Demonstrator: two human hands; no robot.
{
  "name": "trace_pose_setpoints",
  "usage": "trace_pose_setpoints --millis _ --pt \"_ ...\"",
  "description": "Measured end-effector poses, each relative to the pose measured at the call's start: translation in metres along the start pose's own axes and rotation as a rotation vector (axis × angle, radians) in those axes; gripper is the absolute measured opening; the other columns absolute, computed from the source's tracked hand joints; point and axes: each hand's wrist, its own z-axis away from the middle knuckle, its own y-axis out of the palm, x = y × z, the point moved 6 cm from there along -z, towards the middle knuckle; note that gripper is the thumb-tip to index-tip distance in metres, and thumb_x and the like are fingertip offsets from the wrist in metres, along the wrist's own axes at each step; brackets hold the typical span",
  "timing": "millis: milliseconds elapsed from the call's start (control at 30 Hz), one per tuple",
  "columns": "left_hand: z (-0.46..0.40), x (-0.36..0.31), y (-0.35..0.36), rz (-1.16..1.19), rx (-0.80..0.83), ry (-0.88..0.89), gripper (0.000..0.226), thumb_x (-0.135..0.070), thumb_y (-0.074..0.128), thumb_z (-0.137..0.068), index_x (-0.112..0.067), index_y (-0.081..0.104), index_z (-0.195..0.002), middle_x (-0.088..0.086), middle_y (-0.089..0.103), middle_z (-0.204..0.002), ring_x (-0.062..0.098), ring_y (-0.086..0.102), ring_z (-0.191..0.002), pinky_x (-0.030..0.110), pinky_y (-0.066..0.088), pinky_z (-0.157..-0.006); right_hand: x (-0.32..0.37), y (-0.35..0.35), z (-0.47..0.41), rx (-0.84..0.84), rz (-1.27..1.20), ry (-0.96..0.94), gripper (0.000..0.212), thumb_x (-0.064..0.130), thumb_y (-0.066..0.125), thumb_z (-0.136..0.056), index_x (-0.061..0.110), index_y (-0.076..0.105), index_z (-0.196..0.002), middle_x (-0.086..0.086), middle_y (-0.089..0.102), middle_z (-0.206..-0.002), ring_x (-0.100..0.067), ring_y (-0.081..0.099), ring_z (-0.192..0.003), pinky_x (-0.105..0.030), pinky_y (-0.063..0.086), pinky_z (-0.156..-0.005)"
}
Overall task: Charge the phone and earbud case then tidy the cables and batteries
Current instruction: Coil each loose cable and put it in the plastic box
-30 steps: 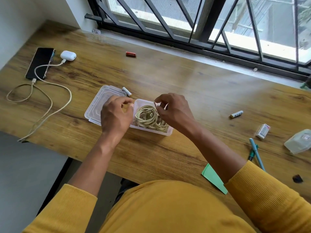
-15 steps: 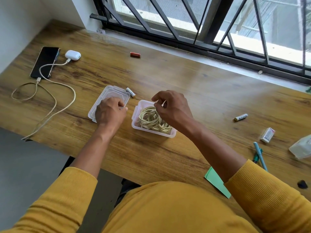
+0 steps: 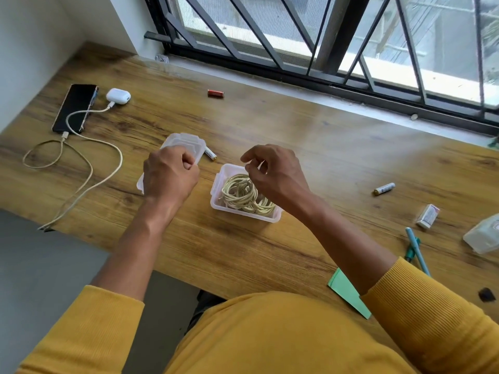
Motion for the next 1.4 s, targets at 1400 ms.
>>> trace_pose_setpoints --millis 1400 --pt "0.026 0.004 0.034 0.602 0.239 -0.287 0.020 -0.024 0.087 -0.088 -0.011 0.078 -0.100 0.008 0.079 -0.082 0.020 0.077 -0.063 0.042 0.067 -0.064 -0.069 -0.023 0.043 -0.126 -0.267 0.529 0.028 0.025 0.081 -0.088 0.014 0.062 -0.105 -0.005 0.065 -0.098 -0.021 0.072 -0.076 -0.044 0.064 -0.053"
